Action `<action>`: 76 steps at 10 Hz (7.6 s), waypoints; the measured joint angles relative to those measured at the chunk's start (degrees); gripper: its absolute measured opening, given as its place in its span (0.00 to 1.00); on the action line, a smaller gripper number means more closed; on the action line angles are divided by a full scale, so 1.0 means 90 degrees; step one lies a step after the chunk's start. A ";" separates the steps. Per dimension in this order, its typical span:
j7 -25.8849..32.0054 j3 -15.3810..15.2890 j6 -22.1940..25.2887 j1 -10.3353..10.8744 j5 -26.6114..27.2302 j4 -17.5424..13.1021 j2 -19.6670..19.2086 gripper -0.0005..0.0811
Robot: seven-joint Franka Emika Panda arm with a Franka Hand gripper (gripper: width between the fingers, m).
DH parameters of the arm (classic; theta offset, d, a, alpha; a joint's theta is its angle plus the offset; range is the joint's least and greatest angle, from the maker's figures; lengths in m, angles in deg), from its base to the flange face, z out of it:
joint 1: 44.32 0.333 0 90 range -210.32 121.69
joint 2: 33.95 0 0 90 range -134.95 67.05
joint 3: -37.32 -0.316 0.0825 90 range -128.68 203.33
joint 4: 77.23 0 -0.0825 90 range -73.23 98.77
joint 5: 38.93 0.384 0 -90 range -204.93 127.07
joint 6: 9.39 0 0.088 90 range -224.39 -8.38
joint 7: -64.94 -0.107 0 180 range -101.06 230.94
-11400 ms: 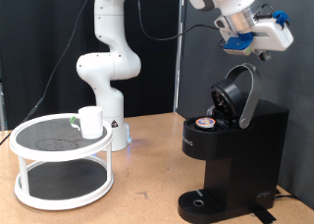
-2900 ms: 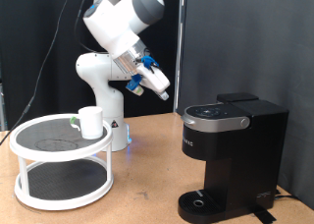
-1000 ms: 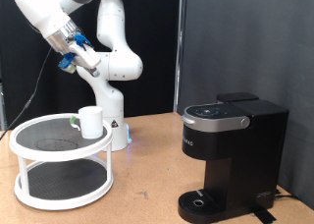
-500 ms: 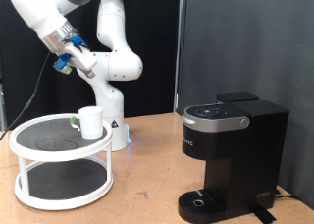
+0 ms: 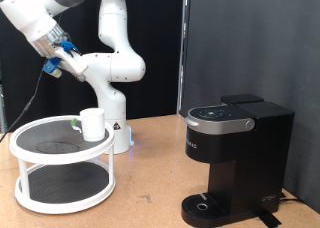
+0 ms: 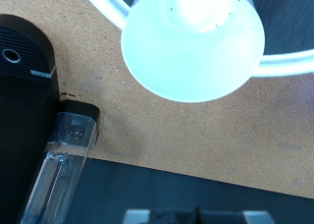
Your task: Make a cup of coffee with the keurig machine
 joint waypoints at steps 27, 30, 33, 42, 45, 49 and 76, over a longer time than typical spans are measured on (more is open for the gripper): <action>0.1264 0.0402 -0.1661 0.0003 0.0450 0.0798 -0.1619 1.00; 0.1309 0.0402 -0.1662 0.0003 0.0467 0.0801 -0.1695 0.84; 0.1332 0.0402 -0.1665 0.0003 0.0470 0.0818 -0.1719 0.45; 0.1088 0.0395 -0.1718 -0.0014 0.0475 0.0927 -0.1550 0.10; 0.0815 0.0407 -0.1228 -0.0117 0.0473 0.0883 -0.1121 0.10; 0.0358 0.0385 -0.0923 -0.0222 0.0367 0.0861 -0.0570 0.10; -0.3576 -0.2113 -0.4143 0.0474 0.3025 0.1675 -0.0547 0.10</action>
